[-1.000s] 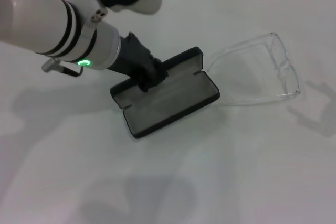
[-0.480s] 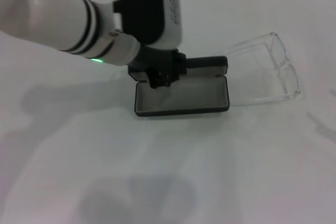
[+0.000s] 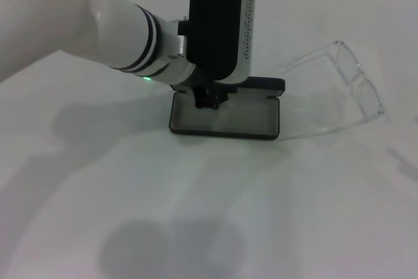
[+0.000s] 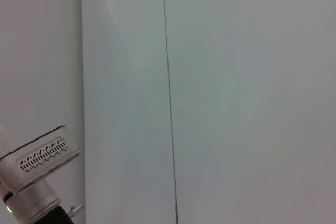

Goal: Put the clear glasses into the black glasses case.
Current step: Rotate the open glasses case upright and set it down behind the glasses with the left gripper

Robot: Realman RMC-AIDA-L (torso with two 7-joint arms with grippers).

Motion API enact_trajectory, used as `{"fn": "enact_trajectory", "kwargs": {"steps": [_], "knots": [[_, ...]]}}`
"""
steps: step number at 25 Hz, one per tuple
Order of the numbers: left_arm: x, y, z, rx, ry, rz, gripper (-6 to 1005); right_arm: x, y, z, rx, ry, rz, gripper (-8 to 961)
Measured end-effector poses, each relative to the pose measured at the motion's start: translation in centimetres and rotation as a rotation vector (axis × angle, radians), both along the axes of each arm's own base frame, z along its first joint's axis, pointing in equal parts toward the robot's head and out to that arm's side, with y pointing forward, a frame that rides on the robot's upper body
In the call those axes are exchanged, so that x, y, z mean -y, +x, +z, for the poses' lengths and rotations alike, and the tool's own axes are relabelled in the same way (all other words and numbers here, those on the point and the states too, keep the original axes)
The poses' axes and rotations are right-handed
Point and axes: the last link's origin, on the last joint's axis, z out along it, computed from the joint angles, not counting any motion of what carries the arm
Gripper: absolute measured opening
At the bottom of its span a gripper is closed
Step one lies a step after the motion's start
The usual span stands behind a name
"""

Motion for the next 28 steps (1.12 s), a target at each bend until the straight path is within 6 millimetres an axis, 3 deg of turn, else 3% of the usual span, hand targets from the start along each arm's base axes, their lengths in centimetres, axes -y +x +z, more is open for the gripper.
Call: {"fn": "enact_trajectory", "kwargs": {"steps": [9, 17, 28], "knots": [[0.1, -0.7, 0.2, -0.021, 0.012, 0.004, 246, -0.4, -0.1, 0.0, 0.003, 0.003, 0.002, 802], [0.9, 0.4, -1.3, -0.011, -0.018, -0.042, 267, -0.8, -0.3, 0.3, 0.002, 0.016, 0.008, 798], [0.9, 0.9, -1.8, 0.022, -0.008, 0.009, 297, -0.8, -0.2, 0.4, 0.004, 0.032, 0.005, 793]]}}
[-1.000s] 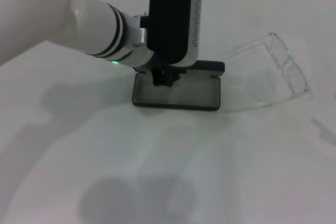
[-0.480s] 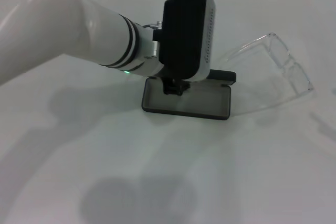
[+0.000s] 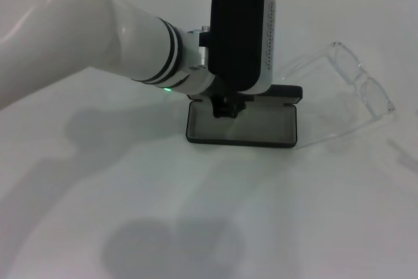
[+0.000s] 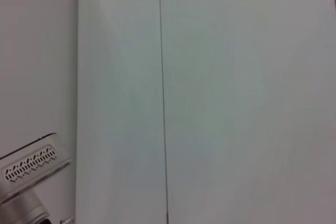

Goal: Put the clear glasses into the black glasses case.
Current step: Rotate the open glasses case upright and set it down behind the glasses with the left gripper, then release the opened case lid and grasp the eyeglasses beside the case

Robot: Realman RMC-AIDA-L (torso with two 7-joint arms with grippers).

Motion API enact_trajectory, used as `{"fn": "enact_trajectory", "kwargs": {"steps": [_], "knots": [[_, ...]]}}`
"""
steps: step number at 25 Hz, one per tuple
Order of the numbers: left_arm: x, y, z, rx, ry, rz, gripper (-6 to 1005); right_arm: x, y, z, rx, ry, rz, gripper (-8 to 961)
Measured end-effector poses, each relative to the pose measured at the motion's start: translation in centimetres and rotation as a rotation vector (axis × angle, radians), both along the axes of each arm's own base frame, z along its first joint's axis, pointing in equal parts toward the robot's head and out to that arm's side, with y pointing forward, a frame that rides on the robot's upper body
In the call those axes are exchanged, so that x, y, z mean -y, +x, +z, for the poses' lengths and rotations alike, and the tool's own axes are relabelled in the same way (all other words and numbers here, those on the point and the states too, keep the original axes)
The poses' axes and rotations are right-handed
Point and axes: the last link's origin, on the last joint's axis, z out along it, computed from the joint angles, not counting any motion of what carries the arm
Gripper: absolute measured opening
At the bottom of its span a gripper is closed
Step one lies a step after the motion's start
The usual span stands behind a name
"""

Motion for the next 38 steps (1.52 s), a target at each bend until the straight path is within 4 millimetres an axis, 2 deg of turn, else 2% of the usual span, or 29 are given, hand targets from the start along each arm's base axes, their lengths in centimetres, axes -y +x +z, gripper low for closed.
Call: {"fn": "enact_trajectory", "kwargs": {"steps": [17, 19, 23, 27, 29, 32, 33, 36, 38], "knots": [[0.2, 0.0, 0.1, 0.014, 0.007, 0.045, 343, -0.2, 0.2, -0.1, -0.002, -0.007, -0.020, 785], [0.5, 0.1, 0.3, 0.013, -0.005, 0.049, 379, -0.7, 0.4, 0.0, -0.001, -0.014, -0.052, 784], [1.5, 0.9, 1.3, 0.037, -0.021, 0.049, 450, -3.1, 1.4, 0.7, -0.001, -0.114, -0.194, 782], [2.3, 2.5, 3.6, 0.180, -0.015, 0.056, 452, -5.9, 1.1, 2.7, 0.016, -0.246, -0.328, 780], [2.2, 3.1, 5.0, 0.274, -0.009, 0.070, 452, -7.3, 0.0, 3.7, 0.042, -0.292, -0.346, 779], [2.0, 3.6, 7.5, 0.469, -0.016, 0.100, 452, -9.7, -2.1, 4.0, 0.109, -0.389, -0.401, 778], [1.8, 3.6, 8.6, 0.556, -0.018, 0.112, 452, -11.1, -3.3, 3.8, 0.157, -0.435, -0.430, 777], [1.4, 2.7, 11.3, 0.779, -0.020, 0.146, 452, -13.7, -5.2, 2.9, 0.275, -0.543, -0.528, 776], [1.3, 1.9, 12.1, 0.862, -0.021, 0.154, 453, -15.3, -6.8, 1.9, 0.367, -0.626, -0.592, 775]]}}
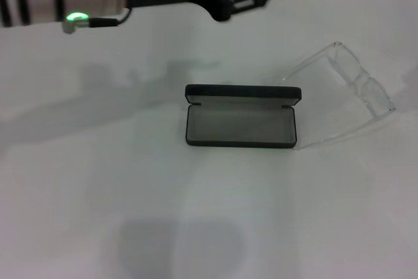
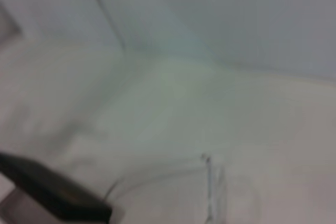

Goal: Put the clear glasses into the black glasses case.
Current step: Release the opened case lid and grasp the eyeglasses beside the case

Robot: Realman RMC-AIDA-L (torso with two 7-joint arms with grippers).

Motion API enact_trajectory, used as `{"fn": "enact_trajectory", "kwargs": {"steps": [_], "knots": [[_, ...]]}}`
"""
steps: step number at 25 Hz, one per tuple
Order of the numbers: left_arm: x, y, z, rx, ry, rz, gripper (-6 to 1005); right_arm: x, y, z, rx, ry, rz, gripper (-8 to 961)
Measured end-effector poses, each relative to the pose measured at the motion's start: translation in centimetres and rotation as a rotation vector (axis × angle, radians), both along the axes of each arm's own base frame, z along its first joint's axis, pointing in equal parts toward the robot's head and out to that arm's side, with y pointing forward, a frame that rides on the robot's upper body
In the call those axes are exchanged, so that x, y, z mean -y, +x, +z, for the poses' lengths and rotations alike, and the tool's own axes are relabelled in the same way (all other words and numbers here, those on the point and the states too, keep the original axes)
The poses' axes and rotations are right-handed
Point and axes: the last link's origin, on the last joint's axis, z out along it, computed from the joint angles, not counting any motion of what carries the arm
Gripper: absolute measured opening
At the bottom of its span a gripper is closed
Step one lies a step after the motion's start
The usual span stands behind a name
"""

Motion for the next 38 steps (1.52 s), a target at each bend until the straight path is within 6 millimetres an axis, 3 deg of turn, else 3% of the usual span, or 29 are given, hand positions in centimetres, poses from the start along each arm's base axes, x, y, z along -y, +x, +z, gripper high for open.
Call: {"fn": "enact_trajectory", "kwargs": {"steps": [5, 9, 16, 24, 38], "knots": [[-0.1, -2.7, 0.2, 0.126, -0.007, 0.003, 453, -2.0, -2.6, -2.5, 0.138, -0.107, -0.049, 768], [0.0, -3.6, -0.2, 0.161, -0.012, -0.009, 453, -3.7, -4.6, -4.2, 0.210, -0.136, -0.069, 767], [0.8, -4.9, 0.1, 0.191, -0.023, -0.022, 447, -5.8, -6.3, -5.8, 0.279, -0.156, -0.101, 766], [0.9, -5.5, -0.5, 0.209, -0.041, -0.034, 446, -7.2, -7.0, -8.2, 0.314, -0.179, -0.113, 765], [1.0, -5.8, -0.7, 0.233, -0.055, -0.030, 445, -7.3, -5.9, -9.9, 0.361, -0.182, -0.126, 597]]}}
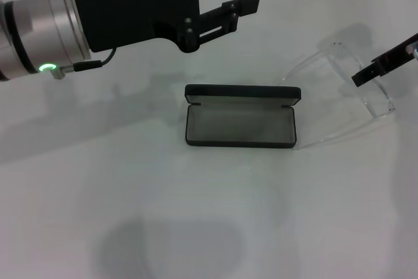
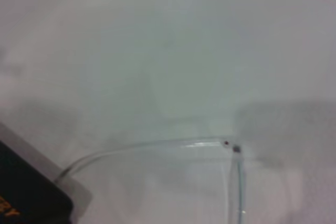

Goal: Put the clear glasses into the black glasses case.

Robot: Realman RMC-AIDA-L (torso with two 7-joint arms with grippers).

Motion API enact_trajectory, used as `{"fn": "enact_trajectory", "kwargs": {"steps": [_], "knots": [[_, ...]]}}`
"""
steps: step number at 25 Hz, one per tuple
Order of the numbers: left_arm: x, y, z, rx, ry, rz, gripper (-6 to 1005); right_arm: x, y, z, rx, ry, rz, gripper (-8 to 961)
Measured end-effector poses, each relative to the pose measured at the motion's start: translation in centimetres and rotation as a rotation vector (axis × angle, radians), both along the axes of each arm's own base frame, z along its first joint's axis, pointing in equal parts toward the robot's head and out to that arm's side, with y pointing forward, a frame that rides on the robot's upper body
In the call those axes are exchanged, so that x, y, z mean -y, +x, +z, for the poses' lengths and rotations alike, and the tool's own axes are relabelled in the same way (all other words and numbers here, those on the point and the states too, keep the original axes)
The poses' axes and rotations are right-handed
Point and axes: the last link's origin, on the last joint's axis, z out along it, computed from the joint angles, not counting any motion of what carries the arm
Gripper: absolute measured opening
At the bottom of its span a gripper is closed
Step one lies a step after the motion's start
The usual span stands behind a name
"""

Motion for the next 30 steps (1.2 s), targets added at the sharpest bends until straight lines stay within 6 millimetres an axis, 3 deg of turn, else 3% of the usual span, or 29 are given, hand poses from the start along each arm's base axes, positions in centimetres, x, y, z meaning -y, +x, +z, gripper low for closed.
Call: {"fn": "enact_trajectory", "kwargs": {"steps": [13, 18, 21, 30], "knots": [[-0.1, -0.3, 0.6, 0.005, 0.013, 0.004, 444, -0.3, 0.5, -0.1, 0.032, 0.026, 0.029, 490], [-0.1, -0.4, 0.6, 0.006, 0.013, 0.009, 443, -0.4, 1.1, 0.4, 0.041, 0.037, 0.029, 303], [-0.1, -0.4, 0.6, 0.006, 0.013, 0.009, 443, -0.2, 1.8, 0.7, 0.050, 0.043, 0.022, 101], [-0.2, -0.4, 0.7, 0.010, 0.014, 0.014, 442, -0.2, 2.8, 1.1, 0.123, 0.062, 0.082, 85]]}}
